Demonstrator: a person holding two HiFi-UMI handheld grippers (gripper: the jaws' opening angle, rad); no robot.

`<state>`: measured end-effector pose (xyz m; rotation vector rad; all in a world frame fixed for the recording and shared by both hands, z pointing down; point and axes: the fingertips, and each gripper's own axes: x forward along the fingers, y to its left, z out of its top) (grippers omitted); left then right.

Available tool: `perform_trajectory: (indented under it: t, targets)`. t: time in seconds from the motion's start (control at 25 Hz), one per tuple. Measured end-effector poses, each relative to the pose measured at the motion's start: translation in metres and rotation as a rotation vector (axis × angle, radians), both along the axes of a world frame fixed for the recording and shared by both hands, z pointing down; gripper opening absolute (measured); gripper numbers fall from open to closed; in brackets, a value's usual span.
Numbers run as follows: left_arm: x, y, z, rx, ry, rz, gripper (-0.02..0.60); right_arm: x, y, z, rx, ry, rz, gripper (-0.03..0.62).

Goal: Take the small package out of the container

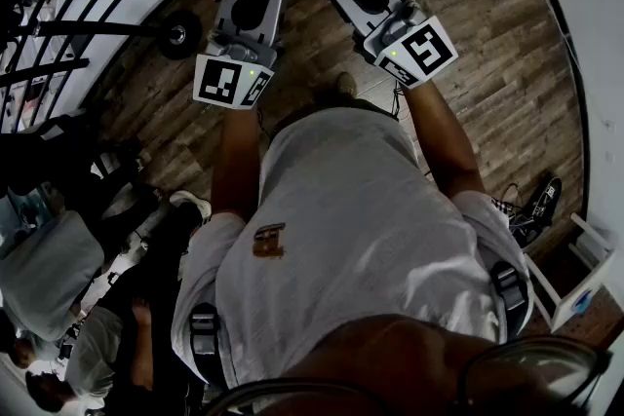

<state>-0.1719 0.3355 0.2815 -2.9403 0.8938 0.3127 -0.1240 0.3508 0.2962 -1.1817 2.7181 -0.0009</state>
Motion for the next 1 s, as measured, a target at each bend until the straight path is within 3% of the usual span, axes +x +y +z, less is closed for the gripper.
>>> perform_trajectory:
  t: [0.52,1.0]
  targets:
    - [0.011,0.0,-0.005,0.01,-0.014,-0.032,0.018,0.017,0.001,-0.005,0.013,-0.034,-0.024,0.032]
    - [0.061,-0.026,-0.006,0.026,-0.033,-0.084,0.018,0.087,-0.02,-0.009,0.036,-0.039,-0.05,0.032]
